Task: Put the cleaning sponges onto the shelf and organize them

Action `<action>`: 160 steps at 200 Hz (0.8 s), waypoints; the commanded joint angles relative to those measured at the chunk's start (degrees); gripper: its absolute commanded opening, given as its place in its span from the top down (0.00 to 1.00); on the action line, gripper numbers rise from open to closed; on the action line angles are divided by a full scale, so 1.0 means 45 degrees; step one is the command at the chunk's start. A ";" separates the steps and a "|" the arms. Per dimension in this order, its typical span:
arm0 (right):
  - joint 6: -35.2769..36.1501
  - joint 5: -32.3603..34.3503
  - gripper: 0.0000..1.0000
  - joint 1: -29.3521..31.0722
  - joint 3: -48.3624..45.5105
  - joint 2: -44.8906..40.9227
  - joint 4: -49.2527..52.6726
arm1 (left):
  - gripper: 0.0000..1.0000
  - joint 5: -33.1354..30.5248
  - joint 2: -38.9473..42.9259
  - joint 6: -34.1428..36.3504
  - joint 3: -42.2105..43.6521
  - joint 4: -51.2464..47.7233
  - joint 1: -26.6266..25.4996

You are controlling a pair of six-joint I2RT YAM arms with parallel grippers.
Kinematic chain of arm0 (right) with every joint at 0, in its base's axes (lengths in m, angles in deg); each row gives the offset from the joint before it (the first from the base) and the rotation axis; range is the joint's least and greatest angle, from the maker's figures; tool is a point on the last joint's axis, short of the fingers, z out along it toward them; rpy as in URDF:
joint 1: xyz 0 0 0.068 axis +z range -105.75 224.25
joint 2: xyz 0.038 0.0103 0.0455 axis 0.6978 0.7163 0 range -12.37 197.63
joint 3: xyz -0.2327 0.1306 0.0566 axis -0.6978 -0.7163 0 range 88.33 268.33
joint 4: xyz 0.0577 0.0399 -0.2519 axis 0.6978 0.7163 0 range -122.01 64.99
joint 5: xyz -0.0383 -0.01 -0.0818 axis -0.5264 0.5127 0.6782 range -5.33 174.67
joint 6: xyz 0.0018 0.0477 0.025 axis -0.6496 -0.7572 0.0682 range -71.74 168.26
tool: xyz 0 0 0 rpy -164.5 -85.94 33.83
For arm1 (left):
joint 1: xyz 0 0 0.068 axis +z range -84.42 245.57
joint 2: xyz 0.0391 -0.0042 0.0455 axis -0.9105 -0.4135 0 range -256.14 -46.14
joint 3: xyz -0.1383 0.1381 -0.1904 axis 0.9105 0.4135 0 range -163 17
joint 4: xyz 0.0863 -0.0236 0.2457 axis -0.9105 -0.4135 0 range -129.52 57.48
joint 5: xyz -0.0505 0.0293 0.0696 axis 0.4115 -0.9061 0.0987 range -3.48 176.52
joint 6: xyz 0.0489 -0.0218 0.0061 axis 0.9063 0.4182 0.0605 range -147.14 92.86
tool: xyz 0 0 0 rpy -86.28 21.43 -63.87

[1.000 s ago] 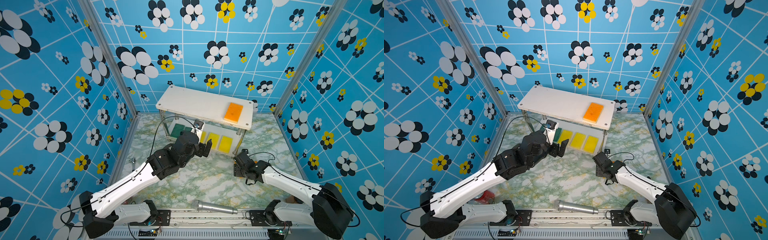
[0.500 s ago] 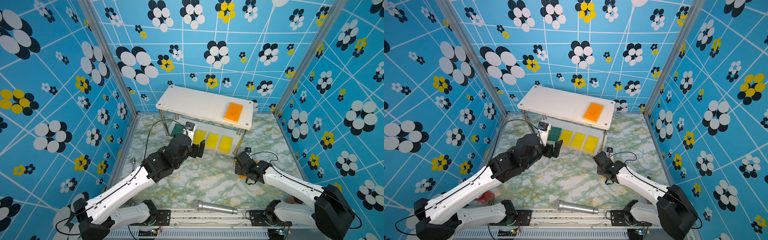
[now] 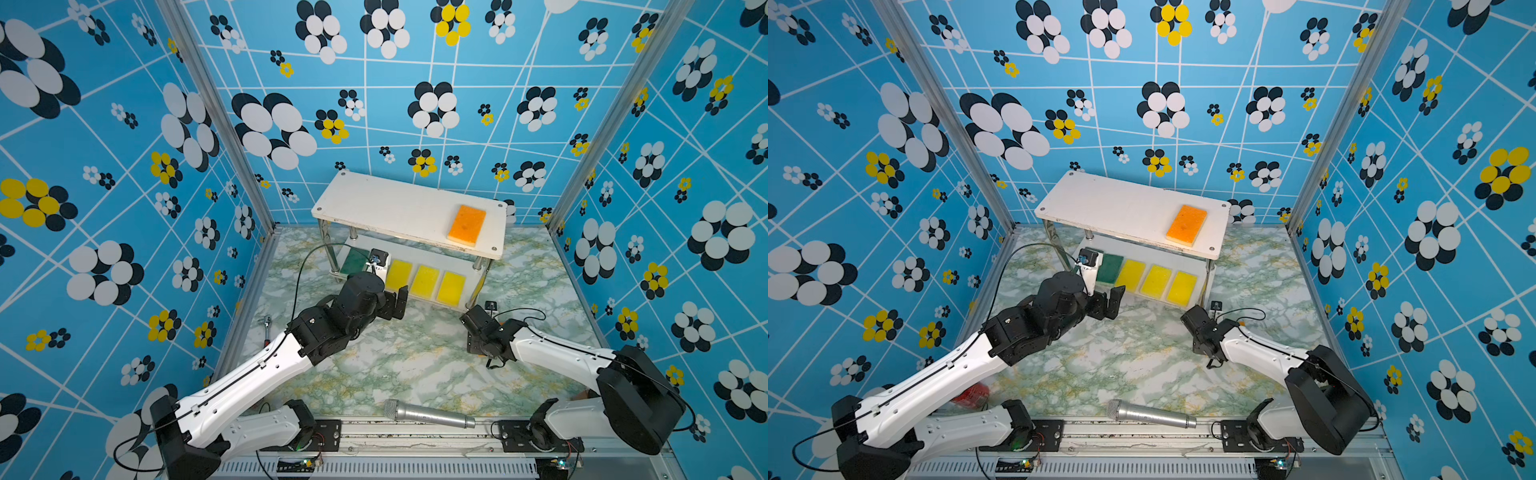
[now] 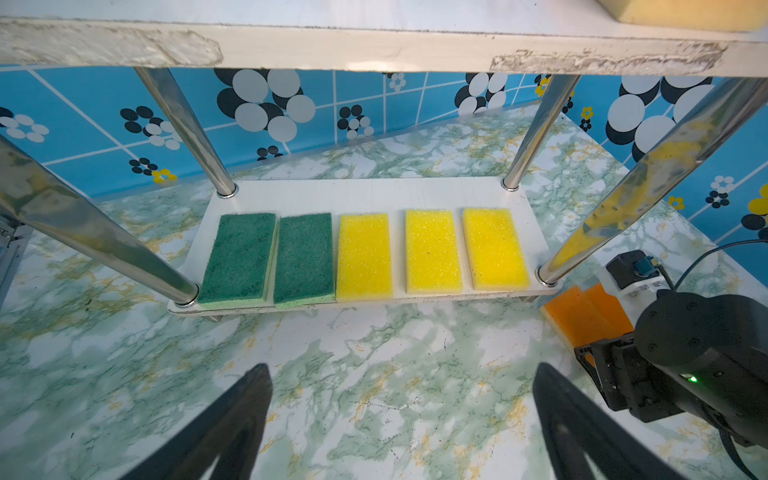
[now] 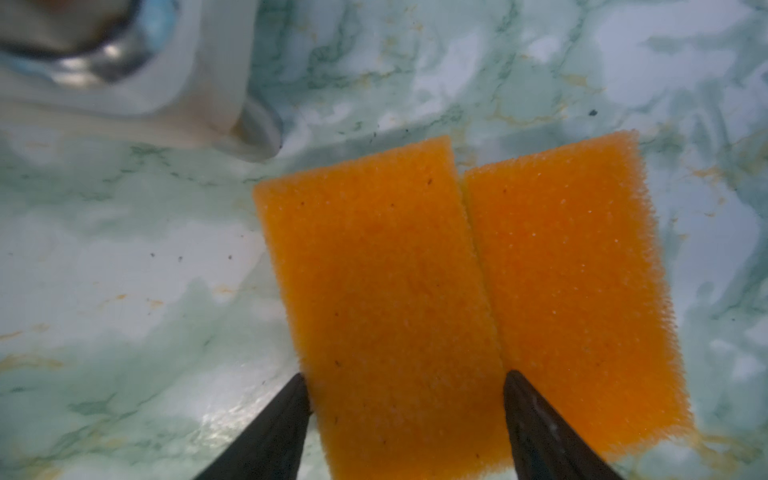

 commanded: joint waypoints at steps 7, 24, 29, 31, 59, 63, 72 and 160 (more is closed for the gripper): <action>0.0239 -0.0883 0.25 -0.0075 -0.0117 0.0618 -0.0486 | 0.01 0.0056 0.0090 -0.0349 0.0167 -0.0170 0.0139; 0.0508 -0.1465 0.26 -0.0010 0.0010 0.0908 -0.0796 | 0.01 0.0070 0.0080 -0.0366 0.0178 -0.0168 0.0173; 0.0547 -0.1556 0.26 0.0035 0.0035 0.0962 -0.0861 | 0.01 0.0064 0.0056 -0.0361 0.0195 -0.0168 0.0177; 0.0566 -0.1578 0.26 0.0055 0.0055 0.0981 -0.0874 | 0.01 0.0071 0.0050 -0.0374 0.0201 -0.0178 0.0189; 0.0758 -0.1975 0.26 0.0269 0.0232 0.1141 -0.1083 | 0.01 0.0162 -0.0060 -0.0368 0.0194 -0.0209 0.0233; 0.0767 -0.2004 0.26 0.0309 0.0227 0.1161 -0.1101 | 0.01 0.0172 -0.0057 -0.0375 0.0196 -0.0207 0.0233; 0.0830 -0.2130 0.26 0.0353 0.0266 0.1197 -0.1168 | 0.01 0.0177 -0.0086 -0.0377 0.0198 -0.0227 0.0263; 0.1704 -0.3368 0.27 0.1507 0.1311 0.2612 -0.1623 | 0.01 0.0114 0.0137 -0.0513 0.0491 -0.0461 0.0356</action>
